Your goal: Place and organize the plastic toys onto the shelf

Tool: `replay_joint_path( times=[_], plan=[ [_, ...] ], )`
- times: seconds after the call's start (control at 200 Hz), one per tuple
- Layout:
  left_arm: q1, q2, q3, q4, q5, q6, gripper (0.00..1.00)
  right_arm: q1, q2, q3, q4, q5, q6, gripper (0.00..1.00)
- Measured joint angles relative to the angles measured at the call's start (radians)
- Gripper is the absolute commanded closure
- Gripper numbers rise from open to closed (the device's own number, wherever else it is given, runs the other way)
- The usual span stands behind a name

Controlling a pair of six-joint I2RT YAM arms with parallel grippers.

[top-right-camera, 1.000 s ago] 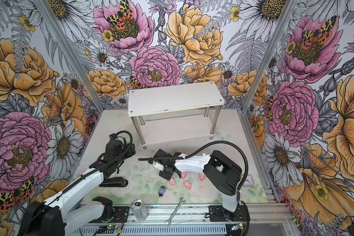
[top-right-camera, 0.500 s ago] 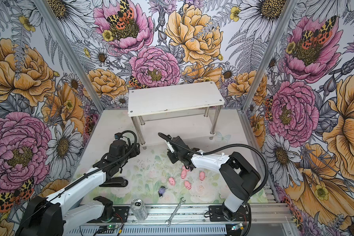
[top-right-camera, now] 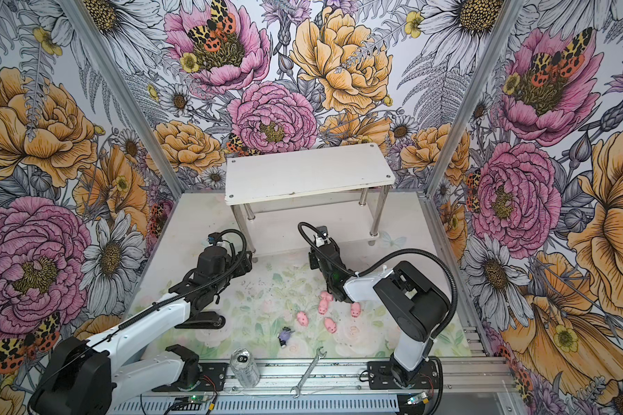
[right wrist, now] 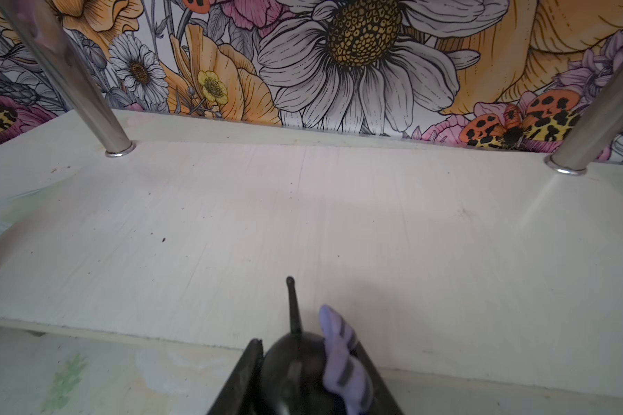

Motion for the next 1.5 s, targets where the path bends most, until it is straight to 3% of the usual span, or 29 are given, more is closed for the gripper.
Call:
replay_joint_path(
  times=[0.295, 0.55, 0.635, 0.65, 0.676, 1.096, 1.331, 1.496],
  plan=[
    [-0.013, 0.0, 0.0, 0.002, 0.0, 0.0, 0.23, 0.048, -0.038, 0.052, -0.119, -0.005, 0.036, 0.93],
    [-0.047, 0.066, 0.02, 0.006, 0.0, 0.0, 0.22, 0.164, -0.092, 0.039, -0.388, -0.046, 0.159, 0.8],
    [-0.07, 0.089, 0.032, 0.007, -0.001, 0.0, 0.13, 0.179, -0.092, 0.022, -0.445, -0.077, 0.203, 0.74],
    [-0.073, 0.09, 0.032, 0.007, -0.001, 0.0, 0.04, 0.179, -0.092, 0.019, -0.451, -0.08, 0.208, 0.74],
    [-0.079, 0.091, 0.034, 0.007, -0.001, -0.005, 0.01, 0.178, -0.092, 0.015, -0.464, -0.085, 0.218, 0.73],
    [-0.092, 0.04, 0.034, 0.021, -0.039, -0.049, 0.01, 0.177, -0.074, 0.012, -0.518, -0.238, 0.34, 0.5],
    [-0.029, -0.07, -0.021, 0.075, -0.029, -0.103, 0.01, 0.177, -0.095, 0.012, -0.531, -0.282, 0.352, 0.46],
    [-0.002, -0.092, -0.023, 0.061, 0.011, -0.107, 0.19, 0.177, -0.2, 0.012, -0.621, -0.286, 0.352, 0.47]
  ],
)
